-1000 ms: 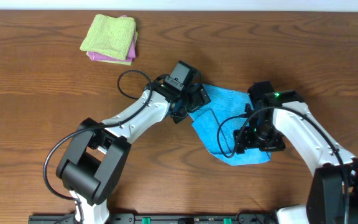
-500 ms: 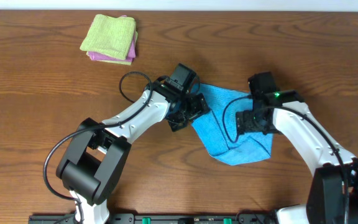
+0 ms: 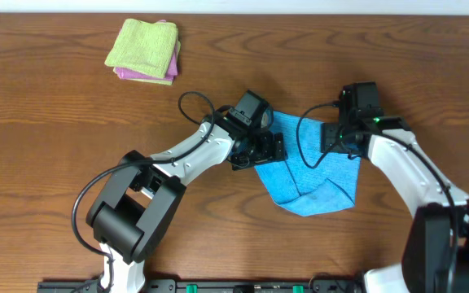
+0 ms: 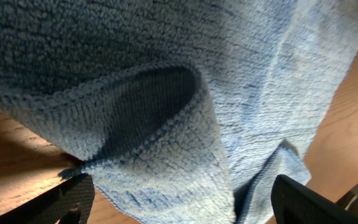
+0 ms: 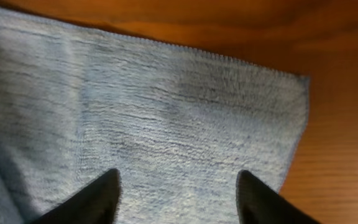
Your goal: Fold the cloth
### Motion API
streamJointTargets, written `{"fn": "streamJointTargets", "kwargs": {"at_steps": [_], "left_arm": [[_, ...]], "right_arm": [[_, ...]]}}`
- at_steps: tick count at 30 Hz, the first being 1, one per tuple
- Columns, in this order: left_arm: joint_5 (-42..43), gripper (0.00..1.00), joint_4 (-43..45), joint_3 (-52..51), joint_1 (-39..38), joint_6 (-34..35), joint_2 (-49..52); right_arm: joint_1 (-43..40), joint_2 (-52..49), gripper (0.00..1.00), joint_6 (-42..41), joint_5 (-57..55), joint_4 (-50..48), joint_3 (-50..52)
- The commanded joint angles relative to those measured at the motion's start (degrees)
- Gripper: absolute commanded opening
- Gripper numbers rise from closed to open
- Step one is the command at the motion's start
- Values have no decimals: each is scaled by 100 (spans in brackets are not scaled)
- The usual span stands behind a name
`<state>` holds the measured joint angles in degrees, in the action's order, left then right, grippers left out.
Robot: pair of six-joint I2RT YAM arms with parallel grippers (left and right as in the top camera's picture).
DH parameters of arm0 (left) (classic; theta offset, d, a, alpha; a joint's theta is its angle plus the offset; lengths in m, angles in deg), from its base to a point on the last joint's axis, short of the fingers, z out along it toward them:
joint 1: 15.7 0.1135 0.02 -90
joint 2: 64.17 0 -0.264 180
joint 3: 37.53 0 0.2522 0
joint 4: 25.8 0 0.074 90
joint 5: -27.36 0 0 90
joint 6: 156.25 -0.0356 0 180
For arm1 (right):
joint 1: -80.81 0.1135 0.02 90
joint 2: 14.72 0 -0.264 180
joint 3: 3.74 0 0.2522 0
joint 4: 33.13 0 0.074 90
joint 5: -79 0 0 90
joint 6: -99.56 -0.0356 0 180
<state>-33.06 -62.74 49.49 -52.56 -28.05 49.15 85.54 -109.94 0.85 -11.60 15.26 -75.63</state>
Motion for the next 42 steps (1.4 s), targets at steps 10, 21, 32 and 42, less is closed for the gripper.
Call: {"fn": "streamJointTargets", "kwargs": {"at_steps": [10,21,32,42], "left_arm": [[-553,69,-199,76,7,-605,59],[-953,33,-455,76,-7,-610,63],[-1499,41,-529,76,-109,-577,70],[-1526,12,-485,74,-111,-540,72]], "right_arm": [[-616,-737,45,212,1193,-94,-20],[-540,-811,44,212,1416,-166,-20],[-540,-811,42,210,1416,-170,-20],[-540,-811,42,212,1416,-168,-20]]}}
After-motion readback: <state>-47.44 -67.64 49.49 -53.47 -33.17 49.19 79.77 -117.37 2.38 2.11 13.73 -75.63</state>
